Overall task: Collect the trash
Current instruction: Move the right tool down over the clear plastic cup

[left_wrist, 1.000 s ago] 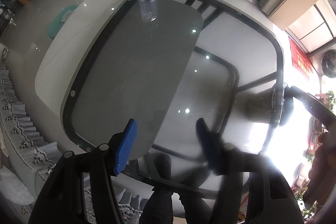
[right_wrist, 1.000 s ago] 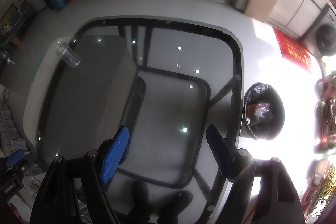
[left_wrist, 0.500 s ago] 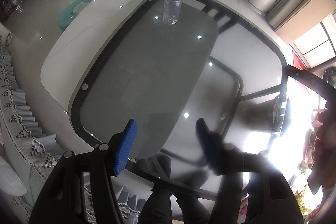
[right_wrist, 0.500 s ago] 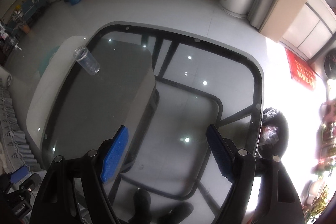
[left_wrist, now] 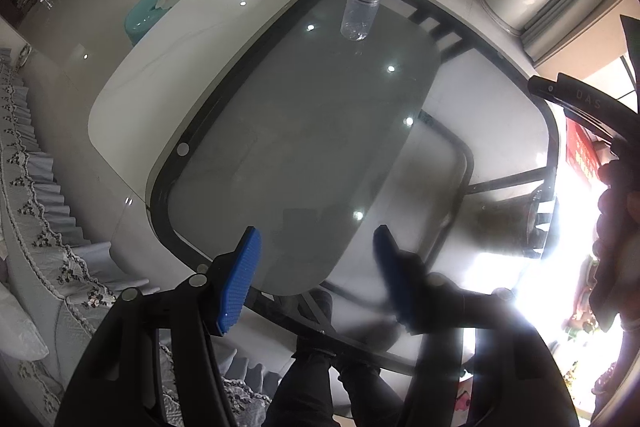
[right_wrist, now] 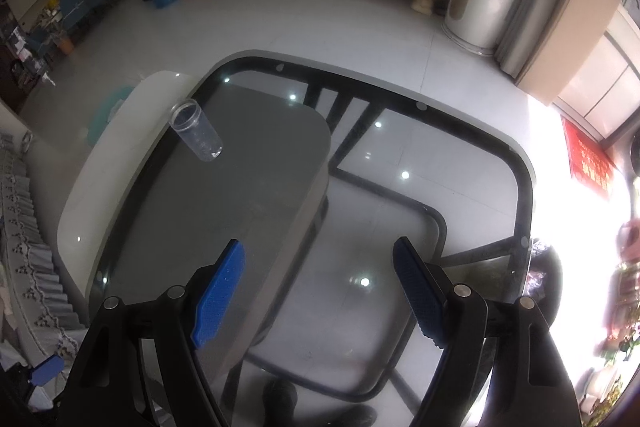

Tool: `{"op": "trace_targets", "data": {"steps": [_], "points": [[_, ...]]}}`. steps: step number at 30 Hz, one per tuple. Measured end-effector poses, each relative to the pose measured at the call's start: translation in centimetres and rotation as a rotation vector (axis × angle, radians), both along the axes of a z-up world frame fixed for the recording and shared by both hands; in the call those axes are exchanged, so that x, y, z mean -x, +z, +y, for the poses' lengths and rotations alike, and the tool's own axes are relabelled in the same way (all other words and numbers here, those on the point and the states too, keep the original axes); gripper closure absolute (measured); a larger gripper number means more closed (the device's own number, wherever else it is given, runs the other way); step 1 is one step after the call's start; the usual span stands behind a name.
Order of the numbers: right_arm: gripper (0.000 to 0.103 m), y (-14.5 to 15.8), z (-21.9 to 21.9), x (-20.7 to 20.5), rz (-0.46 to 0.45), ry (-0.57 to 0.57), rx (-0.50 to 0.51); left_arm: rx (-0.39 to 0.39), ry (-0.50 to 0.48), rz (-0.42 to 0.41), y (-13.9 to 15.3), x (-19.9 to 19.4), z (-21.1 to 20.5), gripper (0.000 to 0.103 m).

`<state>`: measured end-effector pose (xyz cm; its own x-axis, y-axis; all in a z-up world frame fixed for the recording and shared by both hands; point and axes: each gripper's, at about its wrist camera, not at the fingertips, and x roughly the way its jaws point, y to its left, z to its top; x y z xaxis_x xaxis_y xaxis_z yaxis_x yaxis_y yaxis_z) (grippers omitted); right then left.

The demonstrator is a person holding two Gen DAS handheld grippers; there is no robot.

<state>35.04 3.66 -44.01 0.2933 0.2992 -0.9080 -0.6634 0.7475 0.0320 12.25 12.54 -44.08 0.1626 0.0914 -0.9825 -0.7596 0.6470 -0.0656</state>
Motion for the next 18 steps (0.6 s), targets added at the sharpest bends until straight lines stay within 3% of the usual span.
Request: {"op": "trace_targets", "data": {"steps": [18], "points": [[0.029,-1.9,13.6,2.3,-0.105,0.241,-0.024,0.042,0.14,0.003,-1.9,5.3,3.9,0.044]]}}
